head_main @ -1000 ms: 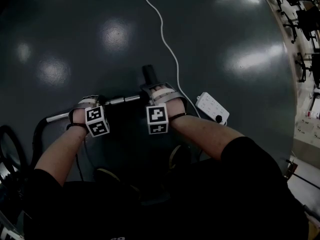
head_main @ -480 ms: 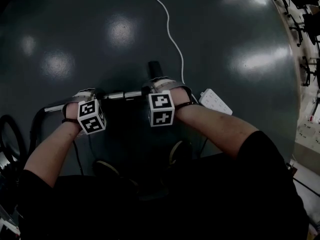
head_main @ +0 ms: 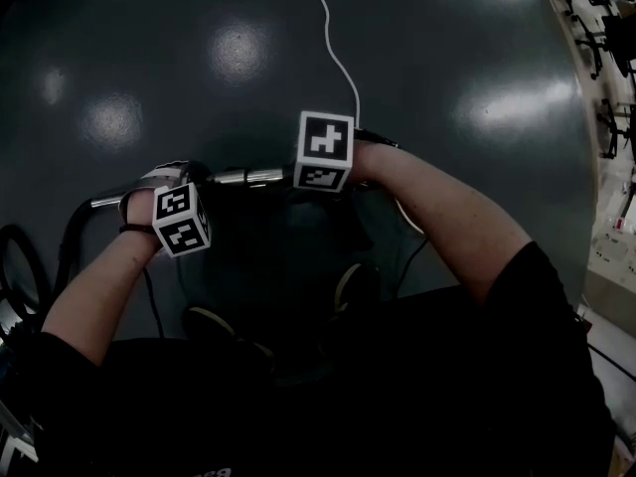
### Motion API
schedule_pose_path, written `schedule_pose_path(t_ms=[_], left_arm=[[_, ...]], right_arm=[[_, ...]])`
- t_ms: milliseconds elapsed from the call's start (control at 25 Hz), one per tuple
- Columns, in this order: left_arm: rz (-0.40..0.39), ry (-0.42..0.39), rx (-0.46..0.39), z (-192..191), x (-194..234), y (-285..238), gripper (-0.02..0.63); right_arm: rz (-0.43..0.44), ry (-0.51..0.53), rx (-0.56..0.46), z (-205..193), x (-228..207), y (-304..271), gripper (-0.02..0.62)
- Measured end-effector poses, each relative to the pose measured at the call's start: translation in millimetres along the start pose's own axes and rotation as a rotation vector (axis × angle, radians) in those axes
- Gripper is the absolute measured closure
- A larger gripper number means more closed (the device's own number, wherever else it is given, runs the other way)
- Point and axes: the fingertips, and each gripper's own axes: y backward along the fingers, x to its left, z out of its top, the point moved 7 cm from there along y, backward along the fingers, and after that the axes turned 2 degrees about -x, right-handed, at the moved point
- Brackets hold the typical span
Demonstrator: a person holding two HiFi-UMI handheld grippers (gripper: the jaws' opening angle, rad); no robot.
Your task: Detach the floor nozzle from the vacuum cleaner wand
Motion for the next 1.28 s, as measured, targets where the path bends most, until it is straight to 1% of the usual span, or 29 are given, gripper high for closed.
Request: schedule_pose_path(t_ms=[40, 80, 200, 280, 360, 440, 520, 600, 640, 680, 720, 760, 840, 960, 1080, 1120, 1200, 1240, 1280], left_arm=[[-0.007, 0.001, -0.004, 1, 0, 1, 0.459], [-0.017, 0.009, -0.010, 1, 1, 2, 0.459], [-0.063, 0.052, -0.019, -2, 5, 7, 0.457], [-0.080, 0.082, -0.020, -6, 9, 10, 0.457], [-0.091, 0.110, -0.024, -10, 13, 13, 0.460], [-0.094, 0.129, -0.028, -12, 17, 16, 0.462], [-0.102, 0.144, -0.034, -13, 19, 19, 0.465], [-0.124, 0.172, -0.051, -13, 21, 22, 0.465], [-0.134, 0.186, -0.064, -13, 22, 23, 0.465], [-0.137, 0.196, -0.075, -13, 23, 24, 0.465], [-0.135, 0.200, -0.083, -13, 23, 24, 0.466], [-0.131, 0.198, -0.090, -14, 22, 24, 0.466], [-0.120, 0.188, -0.103, -12, 21, 24, 0.466], [-0.110, 0.167, -0.105, -8, 22, 25, 0.468], [-0.110, 0.126, -0.088, -6, 21, 25, 0.468], [-0.108, 0.107, -0.082, -4, 20, 24, 0.468], [-0.104, 0.059, -0.072, 0, 16, 23, 0.468], [-0.103, 0.037, -0.067, 3, 14, 22, 0.468], [-0.104, 0.021, -0.065, 5, 12, 21, 0.468]], right_arm=[[0.002, -0.002, -0.008, 0, 0, 2, 0.456], [-0.026, 0.020, -0.013, 1, 1, 3, 0.457], [-0.178, 0.158, -0.025, 13, 4, 7, 0.463], [-0.283, 0.253, 0.006, 19, 5, 8, 0.465], [-0.419, 0.369, 0.060, 22, 1, 6, 0.471], [-0.577, 0.477, 0.115, 23, -4, 4, 0.476], [-0.759, 0.582, 0.177, 24, -7, 5, 0.479], [-0.959, 0.693, 0.223, 29, -6, 11, 0.482], [-1.028, 0.731, 0.224, 32, -5, 15, 0.483], [-1.044, 0.743, 0.217, 34, -5, 17, 0.483], [-1.003, 0.728, 0.210, 32, -6, 16, 0.485], [-0.924, 0.686, 0.199, 30, -8, 14, 0.485], [-0.747, 0.562, 0.158, 25, -10, 12, 0.486], [-0.543, 0.393, 0.141, 24, -11, 16, 0.489], [-0.343, 0.206, 0.139, 21, -10, 20, 0.489], [-0.265, 0.132, 0.131, 16, -8, 20, 0.489], [-0.067, -0.016, 0.093, 6, -4, 17, 0.488], [0.034, -0.079, 0.067, 1, -1, 15, 0.485], [0.108, -0.121, 0.042, -3, 2, 13, 0.482]])
